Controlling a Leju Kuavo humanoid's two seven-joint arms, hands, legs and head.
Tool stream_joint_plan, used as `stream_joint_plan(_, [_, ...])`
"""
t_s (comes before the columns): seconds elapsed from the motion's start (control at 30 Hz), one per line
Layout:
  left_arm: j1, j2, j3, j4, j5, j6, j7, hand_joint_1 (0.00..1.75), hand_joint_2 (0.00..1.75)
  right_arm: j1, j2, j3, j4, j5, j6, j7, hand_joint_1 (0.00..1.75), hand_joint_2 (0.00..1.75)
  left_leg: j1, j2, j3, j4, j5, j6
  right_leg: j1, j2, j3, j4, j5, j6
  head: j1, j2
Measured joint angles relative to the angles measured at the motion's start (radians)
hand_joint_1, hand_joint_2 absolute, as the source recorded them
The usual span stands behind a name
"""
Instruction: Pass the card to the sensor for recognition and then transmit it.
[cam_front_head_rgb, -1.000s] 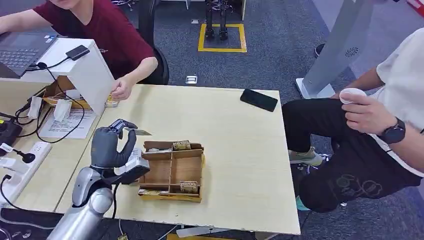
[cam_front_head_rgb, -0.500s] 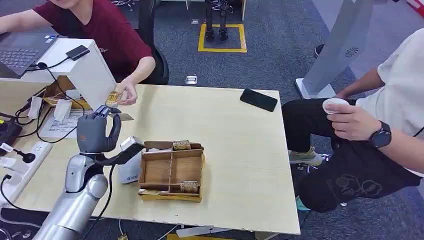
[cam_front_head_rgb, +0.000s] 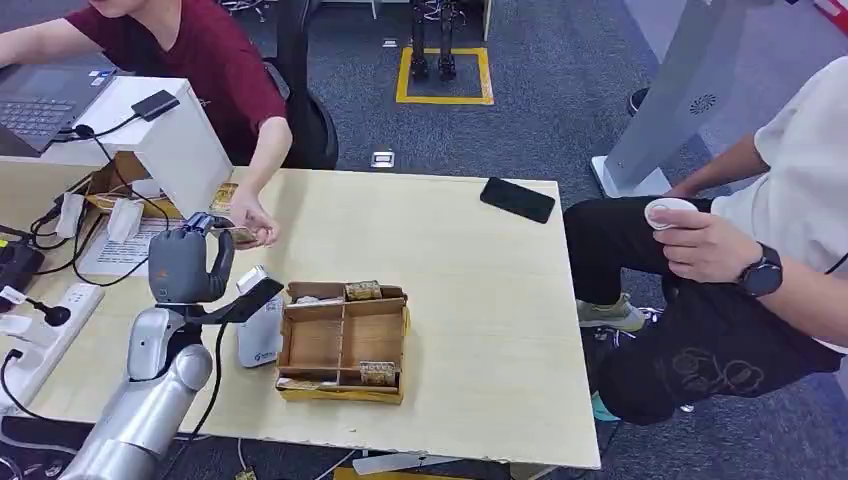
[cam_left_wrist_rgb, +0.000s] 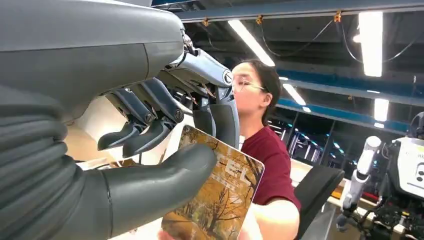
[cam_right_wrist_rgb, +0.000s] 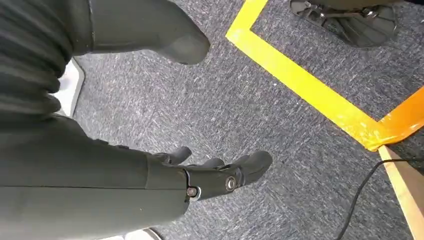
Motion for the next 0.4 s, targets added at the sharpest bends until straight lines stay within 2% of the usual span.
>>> stream_joint_plan(0.27, [-0.002,-0.005,0.003,0.009,0.000,0.000,0.000,1.75,1.75,0.000,0.000,-0.005,0.000,0.000,0.000,0.000,0.00,1.75,0.000,0.000,0.000,0.000,0.000,0.000,0.000,0.000,0.000,0.000,0.000,0.000,0.000,0.000])
stream_joint_plan(0.3, [-0.002,-0.005,0.003,0.010,0.000,0.000,0.000,1.27,1.75,0.000,0.000,-0.005,0.000,0.000,0.000,0.000,0.00,1.75,0.000,0.000,0.000,0.000,0.000,0.000,0.000,0.000,0.000,0.000,0.000,0.000,0.000,0.000])
stream_joint_plan(0.33, [-0.002,-0.005,0.003,0.010,0.000,0.000,0.000,0.00,1.75,0.000,0.000,-0.006,0.000,0.000,0.000,0.000,0.00,1.75,0.000,0.000,0.000,0.000,0.000,0.000,0.000,0.000,0.000,0.000,0.000,0.000,0.000,0.000])
stream_joint_plan(0.4, [-0.003,-0.005,0.003,0.011,0.001,0.002,0.000,0.00,1.75,0.000,0.000,-0.007,0.000,0.000,0.000,0.000,0.00,1.75,0.000,0.000,-0.001,0.000,0.000,0.000,0.000,0.000,0.000,0.000,0.000,0.000,0.000,0.000])
